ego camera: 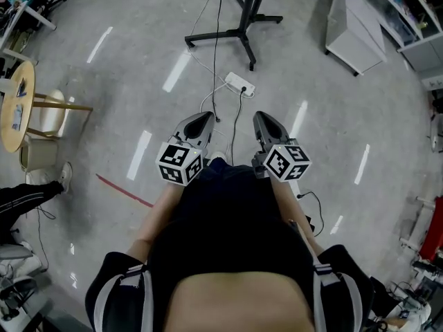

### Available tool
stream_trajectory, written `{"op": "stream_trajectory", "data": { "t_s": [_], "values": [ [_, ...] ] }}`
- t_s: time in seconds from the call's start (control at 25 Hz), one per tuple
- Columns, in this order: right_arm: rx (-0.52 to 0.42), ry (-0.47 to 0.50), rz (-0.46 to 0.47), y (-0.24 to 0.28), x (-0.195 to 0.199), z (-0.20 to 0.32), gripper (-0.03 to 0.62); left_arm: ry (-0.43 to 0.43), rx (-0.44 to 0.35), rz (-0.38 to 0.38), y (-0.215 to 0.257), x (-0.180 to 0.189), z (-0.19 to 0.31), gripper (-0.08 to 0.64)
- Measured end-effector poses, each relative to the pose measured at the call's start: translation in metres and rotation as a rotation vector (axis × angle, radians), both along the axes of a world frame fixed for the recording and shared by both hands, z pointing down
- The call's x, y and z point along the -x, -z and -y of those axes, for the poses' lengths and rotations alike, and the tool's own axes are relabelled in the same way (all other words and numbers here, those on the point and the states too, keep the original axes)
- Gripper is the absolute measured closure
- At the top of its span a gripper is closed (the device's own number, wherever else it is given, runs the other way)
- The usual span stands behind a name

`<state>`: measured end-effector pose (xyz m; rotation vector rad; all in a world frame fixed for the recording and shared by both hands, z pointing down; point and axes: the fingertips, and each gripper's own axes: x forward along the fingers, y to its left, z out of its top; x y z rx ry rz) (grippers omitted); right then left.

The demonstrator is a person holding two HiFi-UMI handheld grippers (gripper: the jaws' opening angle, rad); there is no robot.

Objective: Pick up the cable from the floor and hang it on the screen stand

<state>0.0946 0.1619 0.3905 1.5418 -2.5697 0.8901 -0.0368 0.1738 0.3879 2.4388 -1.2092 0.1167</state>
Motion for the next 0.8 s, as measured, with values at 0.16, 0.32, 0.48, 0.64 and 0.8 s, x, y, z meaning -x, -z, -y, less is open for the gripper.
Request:
{"op": "stream_trajectory", "data": {
  "t_s": [0.16,0.32,0.48,0.64,0.8],
  "values": [
    [0.015,0.025,-0.008,-0.007,-0.004,0.007,0.569,0.037,0.010,0.021,0.000,-0.002,0.005,0.552],
    [0.011,0.054,-0.029,-0.008,0.010,0.016,0.569,0.062,0.030,0.048,-0.001,0.013,0.004,0.552],
    [-0.009,0.096,-0.044,-0.003,0.019,0.025,0.568,0.080,0.063,0.061,-0.005,0.023,0.009,0.552],
    [0.004,0.099,-0.061,-0.011,0.010,0.039,0.569,0.101,0.072,0.055,-0.007,0.024,0.026,0.552],
    [0.019,0.062,-0.050,-0.017,0.005,0.051,0.569,0.086,0.071,0.062,-0.008,0.029,0.038,0.552]
  ]
}}
